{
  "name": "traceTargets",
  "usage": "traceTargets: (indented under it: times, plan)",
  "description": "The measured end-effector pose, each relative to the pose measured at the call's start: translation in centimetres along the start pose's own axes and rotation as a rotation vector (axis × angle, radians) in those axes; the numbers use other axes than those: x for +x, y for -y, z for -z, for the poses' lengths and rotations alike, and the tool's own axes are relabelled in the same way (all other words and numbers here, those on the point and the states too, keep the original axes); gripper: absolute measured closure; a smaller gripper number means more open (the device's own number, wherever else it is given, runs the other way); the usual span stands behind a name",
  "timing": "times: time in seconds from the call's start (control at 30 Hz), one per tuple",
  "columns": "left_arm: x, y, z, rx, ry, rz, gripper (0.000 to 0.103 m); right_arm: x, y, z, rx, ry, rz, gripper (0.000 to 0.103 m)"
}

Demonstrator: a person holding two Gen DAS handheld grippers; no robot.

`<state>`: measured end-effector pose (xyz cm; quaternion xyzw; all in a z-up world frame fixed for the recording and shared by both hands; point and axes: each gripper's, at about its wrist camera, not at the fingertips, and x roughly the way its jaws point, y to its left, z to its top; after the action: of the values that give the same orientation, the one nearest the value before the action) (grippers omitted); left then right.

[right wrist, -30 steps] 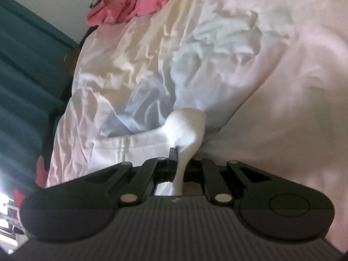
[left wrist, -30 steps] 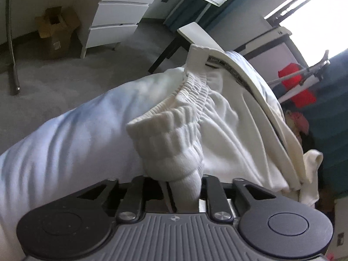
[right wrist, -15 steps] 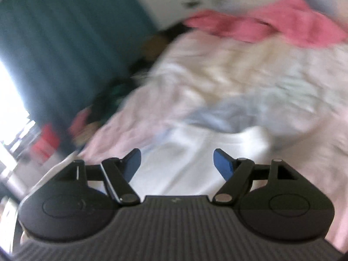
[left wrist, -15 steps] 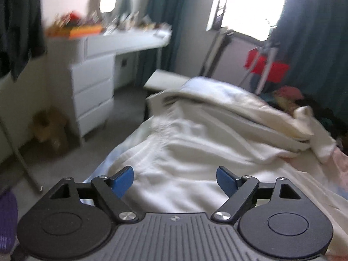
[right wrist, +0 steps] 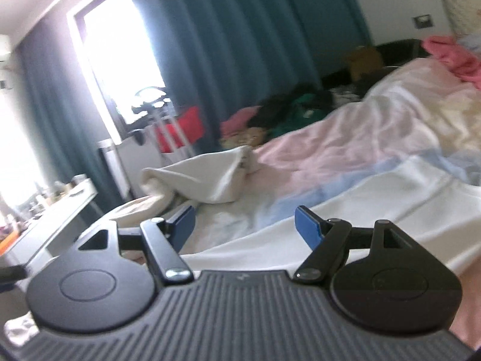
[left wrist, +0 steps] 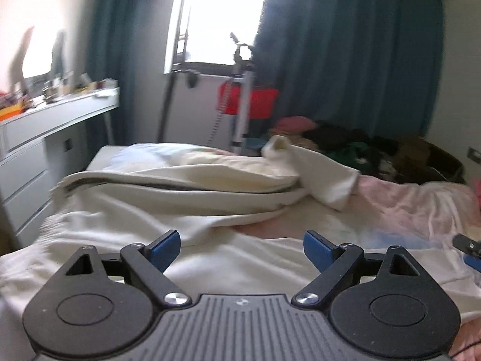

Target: Fold clothes

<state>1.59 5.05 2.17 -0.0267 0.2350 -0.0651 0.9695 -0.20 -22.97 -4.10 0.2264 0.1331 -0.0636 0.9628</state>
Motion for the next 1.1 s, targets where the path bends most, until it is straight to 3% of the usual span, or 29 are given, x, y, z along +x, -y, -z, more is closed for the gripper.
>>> traceTargets:
  times: [0.2,0.3,0.43,0.6,0.77,0.9,0.93,1.0,1.1]
  plan:
    - [4.0,2.1,2.6,0.059,-0.013,-0.018,0.013,0.9,-1.3,1.4,-0.045,-0.027,-0.065,0.028]
    - [4.1,0.6,3.1,0.007,-0.023,-0.039,0.013,2.9,-1.6,2.0,-0.025,-0.074,-0.081,0.029]
    - [4.8,-1.3,3.8,-0.068,-0.061,-0.03,0.013,9.1,-2.4,2.1,0.032,-0.178,-0.089,0.035]
    - [6.1,-3.6,3.8,-0.175,-0.048,-0.02,0.012,20.3,-3.4,1.0,0.094,-0.252,-0.067,0.035]
    - [9.2,-4.7,4.4,-0.174,-0.019,-0.024,0.011,30.5,-4.1,0.5,0.134,-0.237,-0.005,0.035]
    - [12.2,-5.3,5.1,-0.178,-0.044,0.002,0.011,35.4,-3.5,0.3,0.227,-0.189,0.04,0.036]
    - [12.8,-5.6,5.3,-0.189,-0.049,0.014,0.011,36.2,-3.3,0.3,0.236,-0.192,0.054,0.041]
    - [13.5,-5.9,5.6,-0.2,-0.053,0.023,0.011,37.5,-3.3,0.2,0.239,-0.219,0.089,0.089]
    - [13.9,-6.1,5.7,-0.213,-0.053,0.029,0.011,36.2,-3.9,-0.6,0.204,-0.173,0.095,0.091]
